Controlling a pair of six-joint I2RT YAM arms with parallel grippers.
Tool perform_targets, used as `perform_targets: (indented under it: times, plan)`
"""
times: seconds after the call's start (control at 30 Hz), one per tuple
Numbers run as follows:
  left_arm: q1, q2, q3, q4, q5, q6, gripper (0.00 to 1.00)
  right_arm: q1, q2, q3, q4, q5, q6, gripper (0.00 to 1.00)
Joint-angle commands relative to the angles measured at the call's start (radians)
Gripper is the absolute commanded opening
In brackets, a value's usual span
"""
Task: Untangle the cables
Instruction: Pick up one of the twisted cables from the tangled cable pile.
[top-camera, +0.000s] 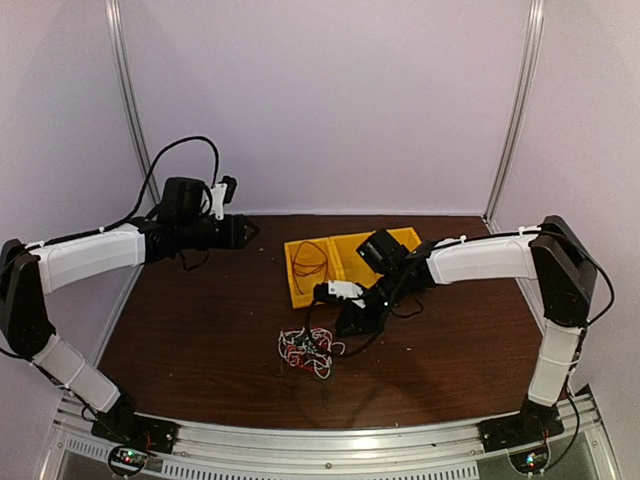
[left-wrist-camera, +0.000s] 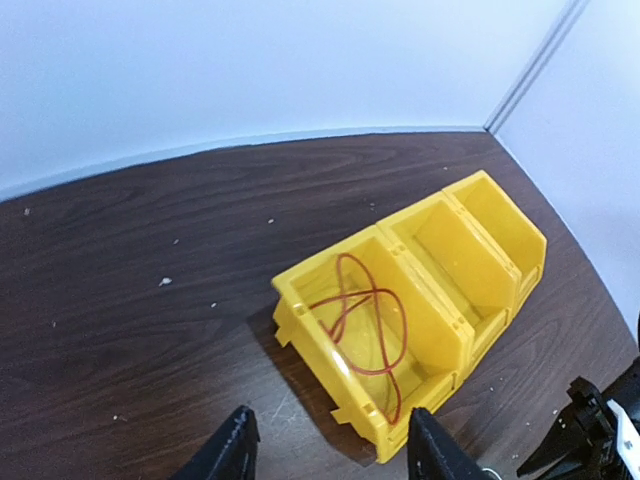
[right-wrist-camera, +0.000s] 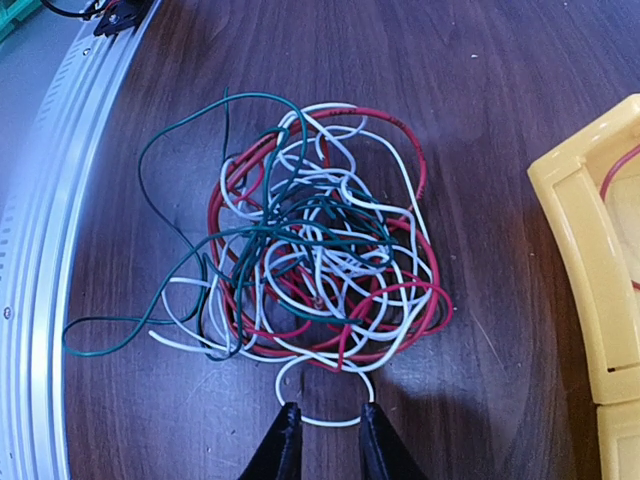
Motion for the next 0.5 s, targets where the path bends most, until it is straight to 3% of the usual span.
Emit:
perform_targets:
  times: [0.0, 0.47]
  plan:
    - [0.175, -0.027, -0.097, 0.140, 0.224, -0.113, 0.52, 0.033, 0.034, 0.041, -0.012, 0.033, 0.013, 0.21]
    - [0.206, -0.027, -0.072, 0.108, 0.222, -0.073, 0.50, 0.056, 0.127, 0.108, -0.014, 0.063, 0.043, 0.22]
